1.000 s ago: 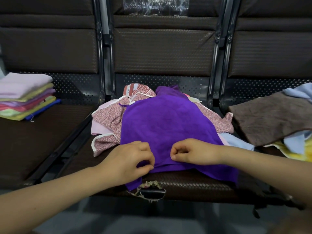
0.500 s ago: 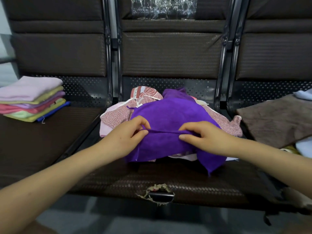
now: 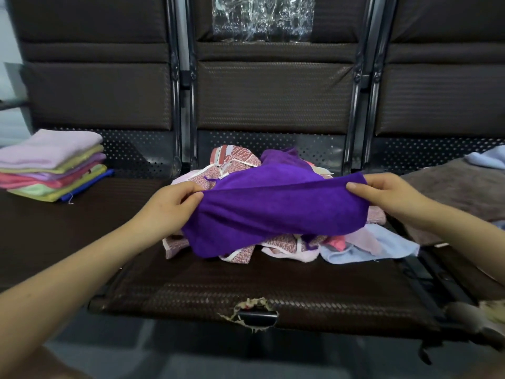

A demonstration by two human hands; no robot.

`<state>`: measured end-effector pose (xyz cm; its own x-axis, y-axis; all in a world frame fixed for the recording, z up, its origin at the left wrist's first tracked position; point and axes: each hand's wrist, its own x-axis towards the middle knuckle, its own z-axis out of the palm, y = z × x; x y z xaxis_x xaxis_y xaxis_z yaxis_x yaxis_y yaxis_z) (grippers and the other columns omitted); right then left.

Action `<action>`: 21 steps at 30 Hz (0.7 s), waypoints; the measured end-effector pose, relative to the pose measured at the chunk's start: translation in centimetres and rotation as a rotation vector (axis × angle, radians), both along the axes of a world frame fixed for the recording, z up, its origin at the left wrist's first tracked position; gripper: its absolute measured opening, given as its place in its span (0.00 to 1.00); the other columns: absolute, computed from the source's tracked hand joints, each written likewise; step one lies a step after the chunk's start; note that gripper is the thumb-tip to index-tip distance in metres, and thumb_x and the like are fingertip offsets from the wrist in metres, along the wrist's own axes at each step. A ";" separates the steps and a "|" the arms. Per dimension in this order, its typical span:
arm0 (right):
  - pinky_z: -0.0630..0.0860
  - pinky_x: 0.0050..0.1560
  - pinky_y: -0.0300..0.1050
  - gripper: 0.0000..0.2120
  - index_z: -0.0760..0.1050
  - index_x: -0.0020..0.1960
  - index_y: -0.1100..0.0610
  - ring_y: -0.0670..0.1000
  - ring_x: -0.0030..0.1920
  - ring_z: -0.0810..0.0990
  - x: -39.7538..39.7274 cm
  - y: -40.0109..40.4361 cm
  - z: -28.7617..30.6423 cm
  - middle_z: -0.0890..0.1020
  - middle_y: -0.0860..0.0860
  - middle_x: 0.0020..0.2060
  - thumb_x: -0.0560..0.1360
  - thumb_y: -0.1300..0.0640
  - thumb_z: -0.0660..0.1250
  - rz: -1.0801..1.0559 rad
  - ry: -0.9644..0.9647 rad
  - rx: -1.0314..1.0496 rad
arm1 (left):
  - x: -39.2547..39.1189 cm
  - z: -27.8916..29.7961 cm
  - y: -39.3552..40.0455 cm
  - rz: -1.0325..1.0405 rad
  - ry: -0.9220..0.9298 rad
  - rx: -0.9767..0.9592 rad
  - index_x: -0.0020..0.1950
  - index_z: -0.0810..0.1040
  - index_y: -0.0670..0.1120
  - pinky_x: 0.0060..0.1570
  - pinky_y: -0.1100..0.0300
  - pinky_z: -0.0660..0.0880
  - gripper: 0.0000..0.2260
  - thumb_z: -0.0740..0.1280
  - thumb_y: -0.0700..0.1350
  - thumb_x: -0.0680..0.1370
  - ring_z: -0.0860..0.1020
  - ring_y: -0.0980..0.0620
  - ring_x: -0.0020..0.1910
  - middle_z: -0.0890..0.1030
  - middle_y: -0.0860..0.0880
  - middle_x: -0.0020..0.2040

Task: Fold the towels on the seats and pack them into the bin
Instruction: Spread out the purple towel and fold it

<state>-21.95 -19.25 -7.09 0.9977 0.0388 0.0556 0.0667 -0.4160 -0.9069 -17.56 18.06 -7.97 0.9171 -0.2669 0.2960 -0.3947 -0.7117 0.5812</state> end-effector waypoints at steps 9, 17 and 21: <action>0.81 0.37 0.43 0.19 0.78 0.54 0.60 0.48 0.41 0.85 -4.4 -0.5 -3.5 0.86 0.52 0.44 0.72 0.46 0.66 0.090 0.500 0.232 | -2.9 -2.5 -0.6 -0.158 0.384 -0.327 0.46 0.77 0.45 0.44 0.62 0.66 0.07 0.61 0.43 0.82 0.71 0.56 0.44 0.76 0.50 0.42; 0.79 0.42 0.44 0.30 0.80 0.52 0.59 0.51 0.43 0.84 -7.3 0.0 -4.3 0.84 0.56 0.48 0.60 0.39 0.78 0.287 0.712 0.114 | -5.1 -3.6 1.1 -0.270 0.578 -0.291 0.41 0.81 0.51 0.46 0.66 0.70 0.09 0.65 0.45 0.80 0.75 0.63 0.42 0.80 0.58 0.40; 0.78 0.37 0.44 0.30 0.83 0.47 0.59 0.54 0.40 0.83 -5.3 -0.1 -2.2 0.85 0.59 0.46 0.57 0.36 0.78 0.176 0.526 0.109 | -2.8 -2.8 1.2 -0.220 0.502 -0.279 0.39 0.81 0.53 0.45 0.62 0.68 0.06 0.67 0.50 0.76 0.73 0.60 0.40 0.79 0.56 0.38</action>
<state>-27.21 -19.31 -9.24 0.8710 0.2290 -0.4346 -0.3461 -0.3416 -0.8738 -20.35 19.25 -10.73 0.8949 -0.4404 -0.0717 -0.1448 -0.4388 0.8868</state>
